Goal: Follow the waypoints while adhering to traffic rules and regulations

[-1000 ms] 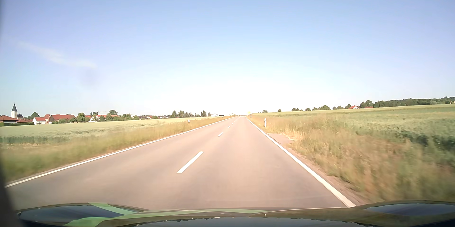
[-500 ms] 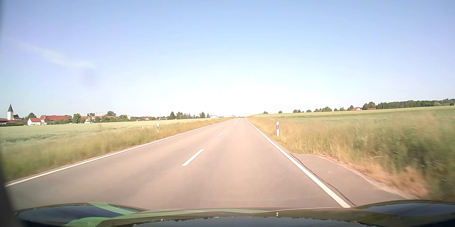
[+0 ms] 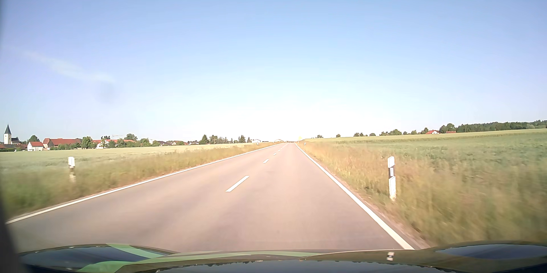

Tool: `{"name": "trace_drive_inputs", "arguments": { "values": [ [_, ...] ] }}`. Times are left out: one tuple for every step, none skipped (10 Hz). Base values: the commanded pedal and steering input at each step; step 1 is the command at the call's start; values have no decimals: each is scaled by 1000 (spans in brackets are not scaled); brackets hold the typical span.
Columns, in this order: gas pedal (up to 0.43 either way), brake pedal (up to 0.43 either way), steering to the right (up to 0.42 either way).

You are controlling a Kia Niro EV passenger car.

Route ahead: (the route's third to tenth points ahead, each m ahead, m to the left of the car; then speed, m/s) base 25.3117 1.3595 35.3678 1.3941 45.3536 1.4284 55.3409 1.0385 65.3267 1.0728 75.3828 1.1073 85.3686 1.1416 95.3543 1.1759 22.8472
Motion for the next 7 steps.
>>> {"name": "trace_drive_inputs", "arguments": {
  "values": [
    [260, 0, -1],
    [260, 0, -2],
    [260, 0, -2],
    [228, 0, -2],
    [228, 0, -2],
    [228, 0, -2],
    [228, 0, -2]
  ]
}}
